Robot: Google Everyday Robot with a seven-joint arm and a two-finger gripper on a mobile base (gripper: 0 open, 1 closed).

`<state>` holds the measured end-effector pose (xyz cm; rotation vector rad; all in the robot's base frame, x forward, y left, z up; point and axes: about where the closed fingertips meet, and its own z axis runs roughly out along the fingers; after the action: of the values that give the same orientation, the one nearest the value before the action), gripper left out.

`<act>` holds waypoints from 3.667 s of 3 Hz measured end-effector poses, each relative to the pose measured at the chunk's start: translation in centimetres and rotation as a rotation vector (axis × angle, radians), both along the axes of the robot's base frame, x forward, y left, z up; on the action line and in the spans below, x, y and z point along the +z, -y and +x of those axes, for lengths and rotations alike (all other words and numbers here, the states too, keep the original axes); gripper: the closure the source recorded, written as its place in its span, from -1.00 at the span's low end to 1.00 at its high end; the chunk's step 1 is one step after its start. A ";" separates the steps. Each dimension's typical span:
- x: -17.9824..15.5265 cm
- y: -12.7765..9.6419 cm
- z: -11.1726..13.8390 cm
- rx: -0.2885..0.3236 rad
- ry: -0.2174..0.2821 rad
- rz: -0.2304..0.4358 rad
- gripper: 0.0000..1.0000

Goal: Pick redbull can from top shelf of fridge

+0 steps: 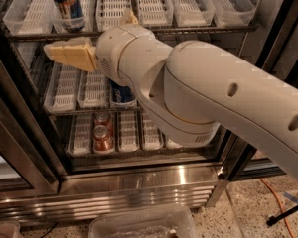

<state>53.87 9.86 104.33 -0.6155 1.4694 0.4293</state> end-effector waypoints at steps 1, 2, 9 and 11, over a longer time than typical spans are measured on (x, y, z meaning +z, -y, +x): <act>0.0 0.0 0.0 0.000 0.000 0.000 -0.60; 0.0 0.0 0.0 0.000 0.000 0.000 -0.40; 1.4 -2.9 1.9 0.055 0.049 -0.008 -0.34; 1.5 -4.6 4.2 0.076 0.060 0.031 -0.26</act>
Offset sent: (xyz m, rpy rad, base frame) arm 0.0000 0.0000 0.0000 0.0000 0.0000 0.0000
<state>58.05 14.45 105.80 -0.6560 1.3831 0.4884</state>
